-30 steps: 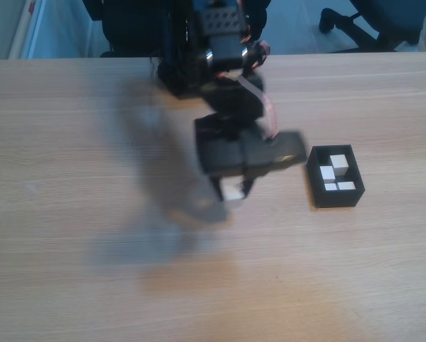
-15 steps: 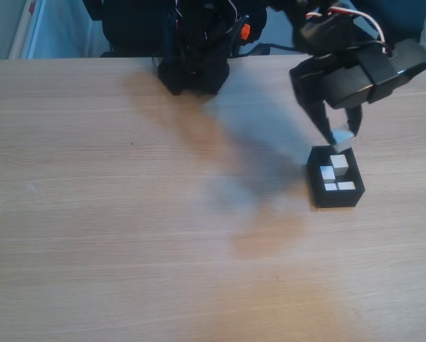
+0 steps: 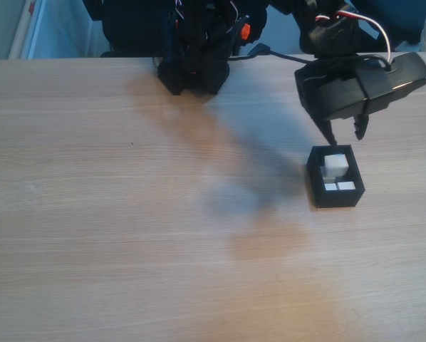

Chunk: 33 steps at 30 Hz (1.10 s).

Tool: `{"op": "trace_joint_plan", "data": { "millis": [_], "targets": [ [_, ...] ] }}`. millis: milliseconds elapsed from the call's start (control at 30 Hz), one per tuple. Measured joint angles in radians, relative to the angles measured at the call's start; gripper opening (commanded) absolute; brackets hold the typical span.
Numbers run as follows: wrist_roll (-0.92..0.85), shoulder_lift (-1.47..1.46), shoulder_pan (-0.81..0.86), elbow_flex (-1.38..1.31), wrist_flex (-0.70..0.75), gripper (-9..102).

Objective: Pick blocks and place them in the box.

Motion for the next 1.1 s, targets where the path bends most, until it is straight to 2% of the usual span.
{"op": "trace_joint_plan", "data": {
  "millis": [100, 167, 367, 667, 1000, 1100],
  "targets": [
    [-0.017, 0.018, 0.014, 0.029, 0.0, 10],
    [-0.038, 0.035, 0.018, 0.057, 0.0, 0],
    [-0.089, 0.196, 0.075, 0.245, 0.014, 0],
    [-0.19, 0.574, 0.212, 0.681, 0.08, 0],
    [-0.515, 1.051, 0.428, 1.224, 0.066, 0],
    [-0.554, 1.173, 0.48, 1.322, 0.091, 0]
  ]
}}
